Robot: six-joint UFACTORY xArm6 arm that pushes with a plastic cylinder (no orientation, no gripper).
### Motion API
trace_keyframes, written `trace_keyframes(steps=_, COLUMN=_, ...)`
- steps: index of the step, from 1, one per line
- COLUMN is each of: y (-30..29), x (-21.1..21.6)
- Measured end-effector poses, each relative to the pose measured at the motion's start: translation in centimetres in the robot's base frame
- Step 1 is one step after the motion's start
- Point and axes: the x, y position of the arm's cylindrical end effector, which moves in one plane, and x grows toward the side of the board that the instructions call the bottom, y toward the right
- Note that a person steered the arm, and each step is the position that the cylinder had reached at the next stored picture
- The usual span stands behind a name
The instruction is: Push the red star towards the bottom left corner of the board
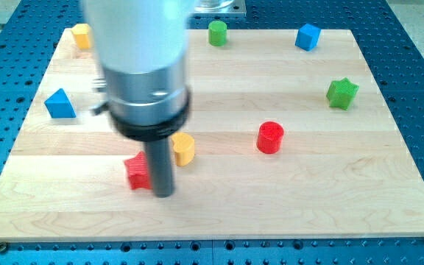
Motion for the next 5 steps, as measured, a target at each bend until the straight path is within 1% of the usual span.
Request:
trace_keyframes(steps=1, y=-0.4, x=0.0)
trace_keyframes(steps=2, y=1.8, x=-1.2)
trace_keyframes(steps=3, y=-4.5, x=-3.9)
trace_keyframes(steps=4, y=-12.2, x=-0.8)
trace_keyframes(steps=5, y=-11.0, x=-3.0)
